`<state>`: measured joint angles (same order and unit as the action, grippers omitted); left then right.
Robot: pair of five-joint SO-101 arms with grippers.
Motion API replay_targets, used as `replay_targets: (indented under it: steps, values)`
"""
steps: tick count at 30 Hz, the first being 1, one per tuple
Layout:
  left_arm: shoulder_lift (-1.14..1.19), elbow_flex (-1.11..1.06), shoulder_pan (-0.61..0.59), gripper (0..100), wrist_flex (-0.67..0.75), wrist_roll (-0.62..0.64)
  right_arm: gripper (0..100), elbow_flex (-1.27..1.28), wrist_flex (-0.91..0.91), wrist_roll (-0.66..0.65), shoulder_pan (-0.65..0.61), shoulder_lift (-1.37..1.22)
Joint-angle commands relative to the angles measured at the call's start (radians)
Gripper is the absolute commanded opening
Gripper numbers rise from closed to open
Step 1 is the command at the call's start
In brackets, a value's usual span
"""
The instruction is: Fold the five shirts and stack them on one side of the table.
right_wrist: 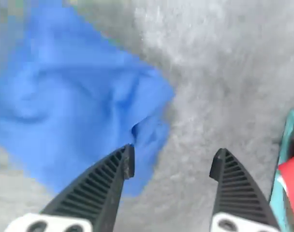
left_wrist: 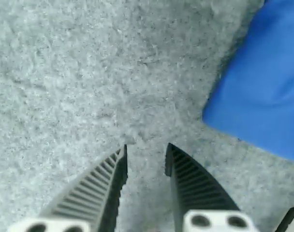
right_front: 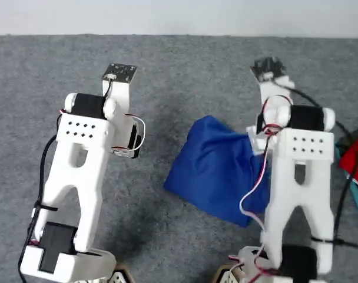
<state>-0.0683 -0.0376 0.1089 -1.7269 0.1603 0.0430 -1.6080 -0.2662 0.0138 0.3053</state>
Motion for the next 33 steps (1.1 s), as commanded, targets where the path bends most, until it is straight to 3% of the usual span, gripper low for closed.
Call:
replay_targets:
  steps: [1,8,16,25,28,33]
  values:
    - [-0.048,-0.001,-0.006,13,-0.026,0.014,27.0,-0.041,-0.062,0.215,-0.035,0.05]
    - [-0.04,-0.004,0.003,13,-0.023,0.014,44.5,0.204,0.028,0.287,-0.005,-0.108]
    - [-0.04,-0.004,-0.002,13,-0.011,0.014,44.6,0.222,0.137,0.305,-0.028,-0.42]
    - [-0.04,-0.005,0.0,13,-0.011,0.014,44.2,0.071,0.171,0.302,-0.035,-0.593]
    - [-0.04,-0.005,0.0,13,-0.011,0.014,37.0,-0.015,0.168,0.296,-0.05,-0.661]
    - [-0.04,-0.01,-0.005,13,-0.011,0.014,15.1,-0.133,0.124,0.296,-0.051,-0.779]
